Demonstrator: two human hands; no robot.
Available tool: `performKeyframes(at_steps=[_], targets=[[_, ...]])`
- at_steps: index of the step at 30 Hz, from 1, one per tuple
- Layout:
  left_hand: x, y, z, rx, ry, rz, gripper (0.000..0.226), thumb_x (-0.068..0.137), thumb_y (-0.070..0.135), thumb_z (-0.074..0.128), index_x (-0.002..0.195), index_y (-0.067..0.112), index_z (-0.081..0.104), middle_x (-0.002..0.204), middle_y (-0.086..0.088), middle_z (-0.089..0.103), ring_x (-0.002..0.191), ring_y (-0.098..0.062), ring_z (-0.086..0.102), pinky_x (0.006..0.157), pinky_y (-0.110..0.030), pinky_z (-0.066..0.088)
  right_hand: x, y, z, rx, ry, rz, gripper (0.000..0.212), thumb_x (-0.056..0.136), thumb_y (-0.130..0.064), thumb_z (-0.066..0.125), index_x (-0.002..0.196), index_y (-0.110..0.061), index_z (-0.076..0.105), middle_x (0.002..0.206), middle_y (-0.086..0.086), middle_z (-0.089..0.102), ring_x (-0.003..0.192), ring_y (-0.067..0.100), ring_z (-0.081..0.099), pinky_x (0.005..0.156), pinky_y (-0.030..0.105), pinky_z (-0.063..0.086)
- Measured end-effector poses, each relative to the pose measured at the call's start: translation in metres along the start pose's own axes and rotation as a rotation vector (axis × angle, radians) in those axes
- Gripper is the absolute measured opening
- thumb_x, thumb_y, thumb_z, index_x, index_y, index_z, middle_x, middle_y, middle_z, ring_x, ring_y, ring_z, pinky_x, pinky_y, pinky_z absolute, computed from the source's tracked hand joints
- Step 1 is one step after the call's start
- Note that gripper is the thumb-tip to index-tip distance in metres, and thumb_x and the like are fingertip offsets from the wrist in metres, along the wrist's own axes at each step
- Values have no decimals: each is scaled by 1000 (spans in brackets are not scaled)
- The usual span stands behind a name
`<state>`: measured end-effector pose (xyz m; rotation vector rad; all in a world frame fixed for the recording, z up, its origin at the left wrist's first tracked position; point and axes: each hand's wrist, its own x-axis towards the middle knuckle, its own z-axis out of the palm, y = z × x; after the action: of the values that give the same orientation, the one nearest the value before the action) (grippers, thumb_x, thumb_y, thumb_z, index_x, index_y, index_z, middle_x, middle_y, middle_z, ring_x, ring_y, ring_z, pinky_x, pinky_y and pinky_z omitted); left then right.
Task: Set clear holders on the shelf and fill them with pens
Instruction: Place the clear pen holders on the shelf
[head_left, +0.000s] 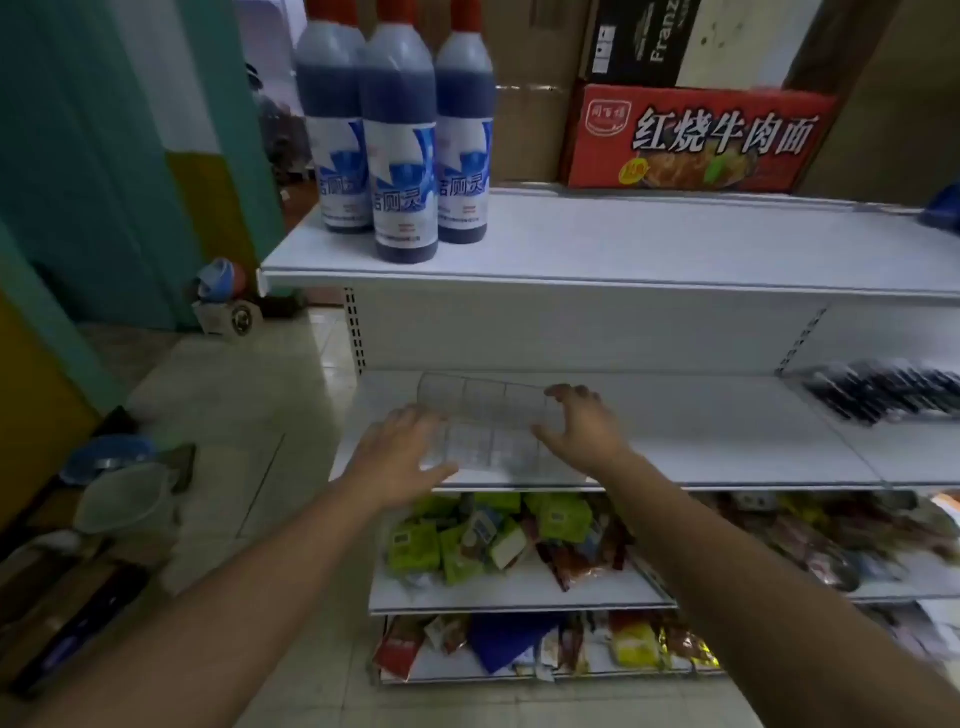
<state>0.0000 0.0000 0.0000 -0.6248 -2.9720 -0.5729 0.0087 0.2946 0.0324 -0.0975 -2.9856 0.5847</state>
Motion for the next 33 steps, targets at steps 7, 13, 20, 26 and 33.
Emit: performKeyframes(at_steps=[7,13,20,26,33], targets=[[56,-5,32,221,-167,73,91,74,77,64,150,33,41,141,1,56,125,-26,55,101,-39,45,72,-2,36,-225,-178,68,86,88,-66,65,158,-27,34,156,7,42,142,32,42,113,49,36],[68,-15,41,300,-189,56,83,81,76,60,150,35,40,144,2,55,128,-25,53,103,-42,40,104,6,47,-384,-177,33,88,83,-67,69,155,-26,38,153,13,39,142,36,37,109,52,37],[67,-14,44,311,-174,76,74,82,77,59,142,34,45,134,6,60,119,-21,57,97,-40,38,111,19,60,-362,-221,21,72,79,-57,77,139,-28,49,139,1,58,133,27,50,109,47,34],[60,-4,19,290,-126,99,71,84,75,60,142,36,46,130,7,61,115,-20,57,95,-38,39,96,20,18,-334,-156,-41,66,81,-56,78,134,-28,50,133,1,58,122,26,60,104,41,37],[54,53,-47,263,-42,224,73,82,78,62,139,36,48,128,7,63,114,-19,59,94,-38,42,46,31,-82,-258,-37,-40,71,78,-62,80,134,-29,52,128,-3,66,115,22,63,98,34,47]])
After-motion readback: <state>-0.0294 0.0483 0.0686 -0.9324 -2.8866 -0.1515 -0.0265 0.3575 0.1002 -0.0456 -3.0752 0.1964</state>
